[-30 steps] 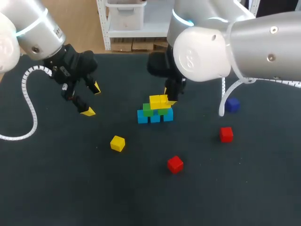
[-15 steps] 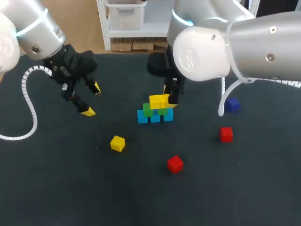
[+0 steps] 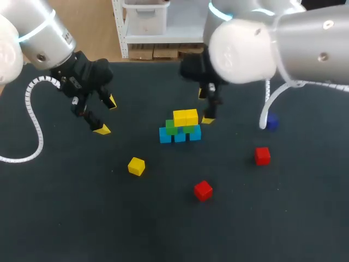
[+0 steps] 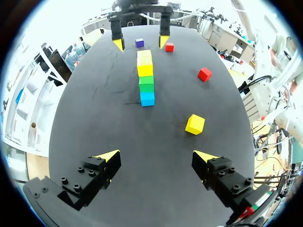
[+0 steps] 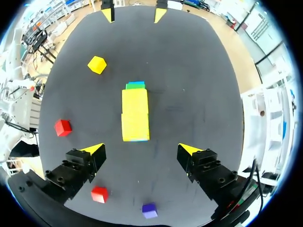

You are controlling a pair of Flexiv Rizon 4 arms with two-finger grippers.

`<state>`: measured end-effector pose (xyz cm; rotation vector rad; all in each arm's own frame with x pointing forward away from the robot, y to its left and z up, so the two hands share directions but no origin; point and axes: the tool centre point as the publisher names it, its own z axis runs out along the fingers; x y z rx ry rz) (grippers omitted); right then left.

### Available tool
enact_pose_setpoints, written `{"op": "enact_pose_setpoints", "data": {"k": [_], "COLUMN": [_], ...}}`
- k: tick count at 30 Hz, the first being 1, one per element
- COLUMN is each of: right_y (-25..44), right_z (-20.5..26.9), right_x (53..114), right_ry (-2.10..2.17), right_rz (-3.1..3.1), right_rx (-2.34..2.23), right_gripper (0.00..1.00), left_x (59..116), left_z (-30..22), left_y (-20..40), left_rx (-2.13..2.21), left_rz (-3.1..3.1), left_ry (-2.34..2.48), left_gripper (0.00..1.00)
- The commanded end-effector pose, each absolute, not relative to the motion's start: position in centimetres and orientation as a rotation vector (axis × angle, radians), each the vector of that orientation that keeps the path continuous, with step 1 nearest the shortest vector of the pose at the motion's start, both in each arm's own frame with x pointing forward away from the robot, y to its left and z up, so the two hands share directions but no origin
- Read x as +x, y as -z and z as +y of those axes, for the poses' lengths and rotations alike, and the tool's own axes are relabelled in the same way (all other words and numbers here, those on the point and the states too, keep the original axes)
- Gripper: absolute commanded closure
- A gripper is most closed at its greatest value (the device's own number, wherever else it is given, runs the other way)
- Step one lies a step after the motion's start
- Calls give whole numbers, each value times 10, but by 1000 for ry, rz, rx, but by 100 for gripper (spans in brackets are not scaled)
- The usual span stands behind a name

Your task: Place the blue cubes, place green cubes on the blue cubes, place the yellow cubes on the green cubes, then place the red cubes on the yellow cubes, and place purple cube on the red cubes.

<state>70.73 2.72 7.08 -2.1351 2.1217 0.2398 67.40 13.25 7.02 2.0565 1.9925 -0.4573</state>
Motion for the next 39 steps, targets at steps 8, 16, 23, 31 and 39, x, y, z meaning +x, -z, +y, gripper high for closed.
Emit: {"op": "enact_pose_setpoints", "data": {"k": [8,16,23,31,39], "right_y": [-88,-91,-97,-98,-100], "right_z": [-44,-80,-105,-128,-137], "right_x": [704,700,694,691,683], "right_ry": [-445,-525,-522,-581,-565], "right_rz": [2090,2006,1952,1911,1915], "right_rx": [-1886,-1809,-1828,-1786,-1788], "right_gripper": [0,0,0,0,0], "left_x": [674,674,674,674,674], "left_z": [133,133,133,133,133], "left_y": [-70,-70,-70,-70,-70], "left_rx": [2056,2056,2056,2056,2056], "left_rz": [1989,1989,1989,1989,1989], "left_ry": [456,456,456,456,456], "left_gripper": [0,0,0,0,0]}}
